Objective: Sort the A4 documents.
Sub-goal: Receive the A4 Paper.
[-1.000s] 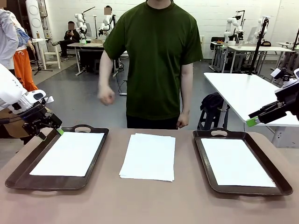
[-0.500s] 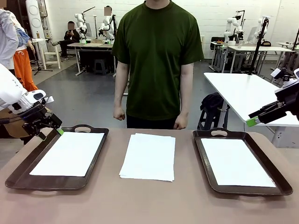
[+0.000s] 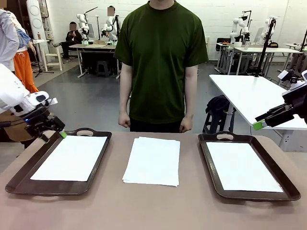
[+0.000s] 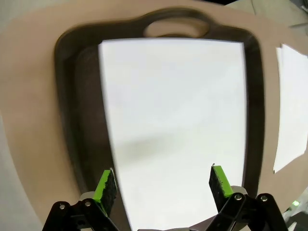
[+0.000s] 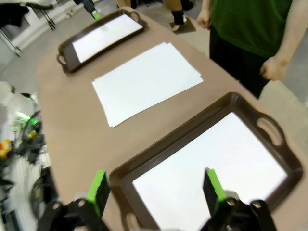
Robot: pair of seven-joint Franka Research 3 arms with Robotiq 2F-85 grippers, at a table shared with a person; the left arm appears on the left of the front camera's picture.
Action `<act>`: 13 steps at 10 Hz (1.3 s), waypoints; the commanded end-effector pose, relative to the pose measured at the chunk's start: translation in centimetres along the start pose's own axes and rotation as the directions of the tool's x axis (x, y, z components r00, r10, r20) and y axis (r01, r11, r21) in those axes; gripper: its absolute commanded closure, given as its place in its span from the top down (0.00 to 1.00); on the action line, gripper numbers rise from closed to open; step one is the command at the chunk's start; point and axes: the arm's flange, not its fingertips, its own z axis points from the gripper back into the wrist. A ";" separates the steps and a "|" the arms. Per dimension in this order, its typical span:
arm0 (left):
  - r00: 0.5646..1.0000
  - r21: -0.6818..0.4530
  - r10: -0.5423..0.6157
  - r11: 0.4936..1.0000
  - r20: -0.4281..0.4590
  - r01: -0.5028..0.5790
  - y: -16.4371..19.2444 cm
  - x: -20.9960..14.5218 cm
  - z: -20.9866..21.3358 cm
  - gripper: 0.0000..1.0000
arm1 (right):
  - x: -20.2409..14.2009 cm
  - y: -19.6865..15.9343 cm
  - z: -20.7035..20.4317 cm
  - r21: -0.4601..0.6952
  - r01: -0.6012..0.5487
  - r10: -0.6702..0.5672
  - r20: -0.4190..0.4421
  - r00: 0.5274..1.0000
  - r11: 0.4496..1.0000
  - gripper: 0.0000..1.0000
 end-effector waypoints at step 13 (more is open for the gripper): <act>0.581 -0.011 -0.736 0.616 0.349 0.787 -14.4 -6.2 11.0 1.00 | -0.1 0.0 -0.1 -0.010 -0.005 0.005 0.000 1.000 1.000 1.00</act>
